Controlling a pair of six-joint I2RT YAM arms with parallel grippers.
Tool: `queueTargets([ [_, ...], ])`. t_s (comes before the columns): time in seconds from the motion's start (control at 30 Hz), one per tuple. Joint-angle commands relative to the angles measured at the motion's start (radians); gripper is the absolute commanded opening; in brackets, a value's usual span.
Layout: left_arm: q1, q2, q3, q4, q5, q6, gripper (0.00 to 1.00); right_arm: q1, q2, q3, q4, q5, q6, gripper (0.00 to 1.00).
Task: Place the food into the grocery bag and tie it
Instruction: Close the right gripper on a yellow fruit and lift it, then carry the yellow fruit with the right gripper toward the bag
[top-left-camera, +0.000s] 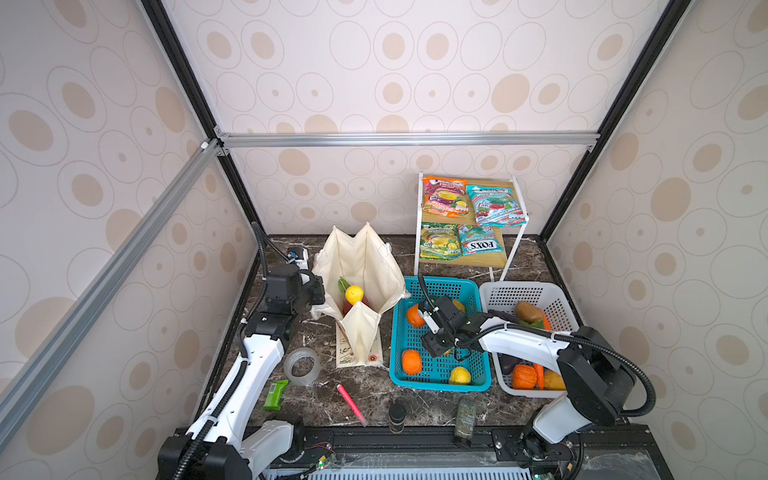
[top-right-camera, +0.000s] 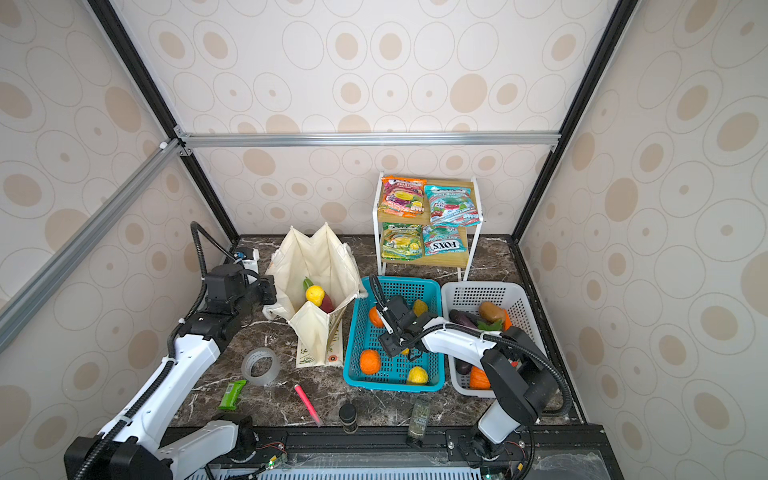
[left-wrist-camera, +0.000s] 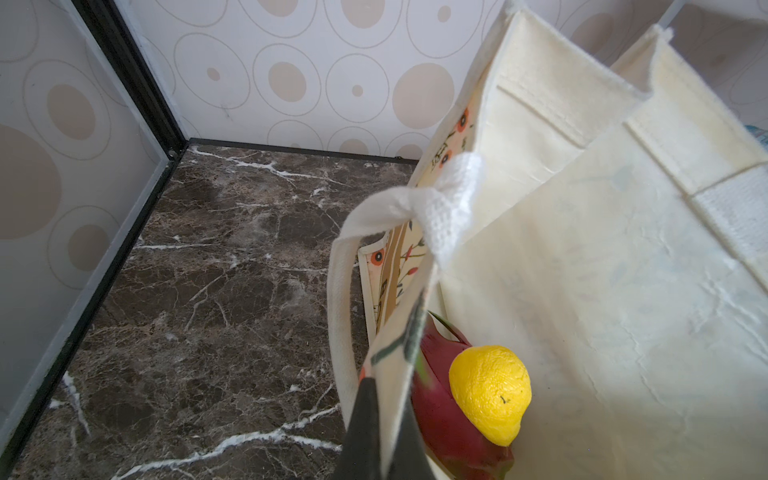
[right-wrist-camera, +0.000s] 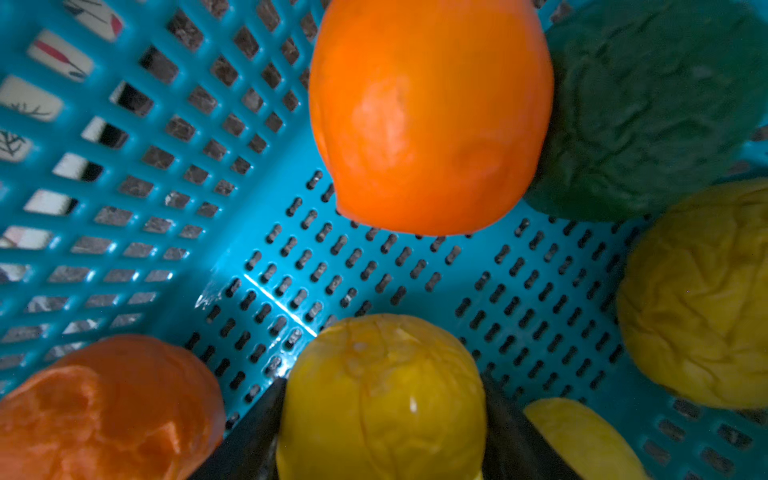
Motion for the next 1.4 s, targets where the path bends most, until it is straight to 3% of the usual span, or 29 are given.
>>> queueTargets([
  [0.0,0.006,-0.009,0.020,0.033,0.003,0.001,0.00,0.003,-0.101,-0.011,-0.022,-0.002,0.040,0.62],
  [0.2,0.006,-0.015,0.020,0.035,0.010,0.000,0.00,0.002,-0.295,0.056,-0.098,-0.052,0.076,0.61],
  [0.37,0.005,-0.016,0.020,0.036,0.014,-0.002,0.00,0.002,-0.312,0.241,-0.149,-0.081,0.079,0.60],
  [0.53,0.005,-0.018,0.018,0.038,0.017,-0.002,0.00,0.024,-0.163,0.505,-0.169,-0.129,0.090,0.59],
  [0.9,0.005,-0.020,0.017,0.042,0.027,-0.006,0.00,0.148,0.338,1.023,-0.268,-0.119,0.109,0.60],
  [1.17,0.005,-0.029,0.016,0.043,0.019,-0.004,0.00,0.171,0.658,1.232,-0.385,0.010,0.143,0.59],
  [1.27,0.005,-0.024,0.017,0.043,0.021,-0.004,0.00,0.183,0.693,1.240,-0.391,0.031,0.138,0.60],
  [1.37,0.005,-0.023,0.017,0.042,0.022,-0.006,0.00,0.182,0.692,1.241,-0.400,0.033,0.148,0.69],
])
